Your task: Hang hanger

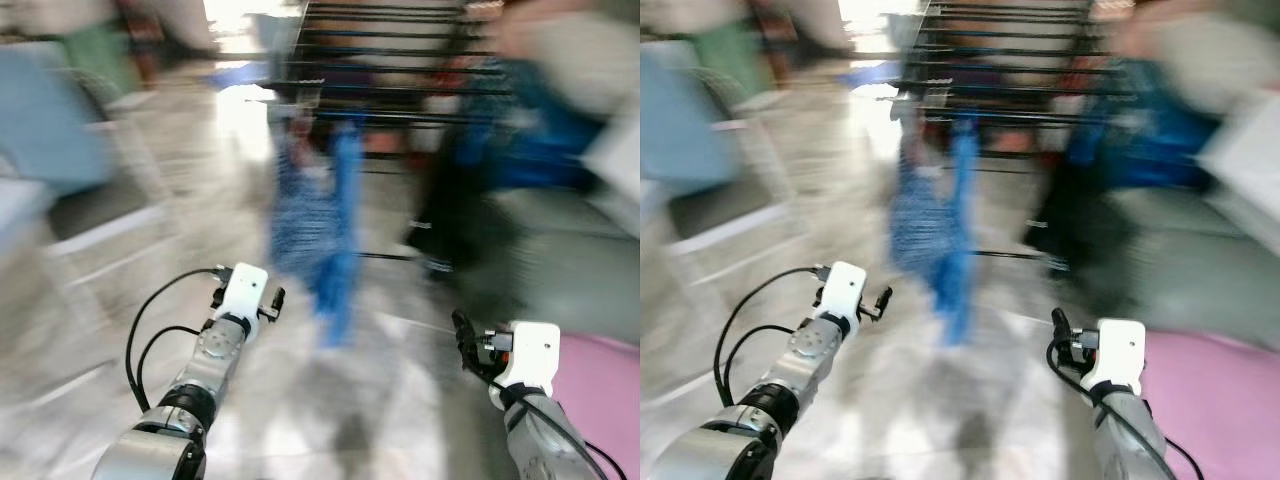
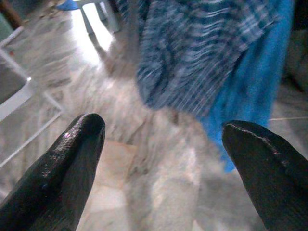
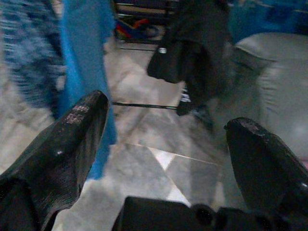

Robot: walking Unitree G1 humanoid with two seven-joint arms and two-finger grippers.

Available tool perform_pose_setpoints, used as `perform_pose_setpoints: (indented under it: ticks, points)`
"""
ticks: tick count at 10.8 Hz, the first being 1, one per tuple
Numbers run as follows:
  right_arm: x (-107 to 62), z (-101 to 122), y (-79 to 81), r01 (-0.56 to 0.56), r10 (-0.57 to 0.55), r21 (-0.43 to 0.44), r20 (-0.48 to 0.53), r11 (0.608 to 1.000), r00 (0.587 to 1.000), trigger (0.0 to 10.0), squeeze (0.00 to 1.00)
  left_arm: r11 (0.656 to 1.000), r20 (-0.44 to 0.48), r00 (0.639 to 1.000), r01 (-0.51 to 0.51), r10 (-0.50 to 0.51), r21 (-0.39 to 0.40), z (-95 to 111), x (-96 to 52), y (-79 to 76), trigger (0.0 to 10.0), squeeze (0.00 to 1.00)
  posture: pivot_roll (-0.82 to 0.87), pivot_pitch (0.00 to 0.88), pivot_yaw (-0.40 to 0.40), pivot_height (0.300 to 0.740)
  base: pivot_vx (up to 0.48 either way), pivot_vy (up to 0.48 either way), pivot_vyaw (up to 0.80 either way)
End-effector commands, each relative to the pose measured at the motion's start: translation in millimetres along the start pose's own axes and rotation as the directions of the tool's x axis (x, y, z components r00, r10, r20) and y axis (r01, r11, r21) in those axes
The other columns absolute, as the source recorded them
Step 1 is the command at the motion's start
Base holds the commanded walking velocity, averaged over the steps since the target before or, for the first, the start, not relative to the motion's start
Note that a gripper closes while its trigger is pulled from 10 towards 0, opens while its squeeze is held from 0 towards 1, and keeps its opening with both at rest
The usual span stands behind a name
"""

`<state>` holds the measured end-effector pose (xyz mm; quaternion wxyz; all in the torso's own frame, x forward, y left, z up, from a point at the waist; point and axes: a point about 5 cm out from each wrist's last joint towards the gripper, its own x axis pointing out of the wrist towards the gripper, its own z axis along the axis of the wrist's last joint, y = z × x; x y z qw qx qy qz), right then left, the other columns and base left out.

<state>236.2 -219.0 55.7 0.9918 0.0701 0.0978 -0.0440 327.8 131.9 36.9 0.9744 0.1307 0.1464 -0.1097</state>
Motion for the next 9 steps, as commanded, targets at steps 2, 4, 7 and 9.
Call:
perform_pose_setpoints:
  ticks: [2, 4, 7, 9]
  points:
    - [2.7, -1, -4.1, 0.028, -0.028, 0.019, 0.009, 0.999, 1.000, 10.0, 0.00, 1.000, -0.002, 1.000, 0.016, -0.016, -0.008, 6, 3.5, 0.4, 10.0, 0.00, -0.02, 0.000, 0.017, 0.740, 0.000, 0.000, 0.75]
    - [8.4, -3, -4.1, 0.046, -0.047, 0.050, 0.017, 0.998, 0.999, 10.0, 0.00, 1.000, -0.007, 1.000, 0.004, -0.004, -0.004, 8, 4.7, 1.8, 10.0, 0.00, -0.01, 0.000, 0.015, 0.740, 0.000, 0.000, 0.38]
    - [12.8, -11, -6.8, 0.071, -0.071, 0.052, -0.005, 0.996, 0.997, 10.0, 0.00, 1.000, -0.060, 0.998, 0.001, -0.002, -0.019, -2, 2.7, 0.4, 10.0, 0.00, 0.00, 0.000, 0.011, 0.740, 0.000, 0.000, 0.00]
    - [11.5, -13, -9.8, 0.077, -0.077, 0.048, -0.008, 0.996, 0.997, 10.0, 0.00, 0.997, -0.057, 0.998, -0.021, 0.016, -0.072, -3, 2.2, 2.2, 10.0, 0.00, -0.01, 0.000, 0.008, 0.740, 0.000, 0.000, 0.00]
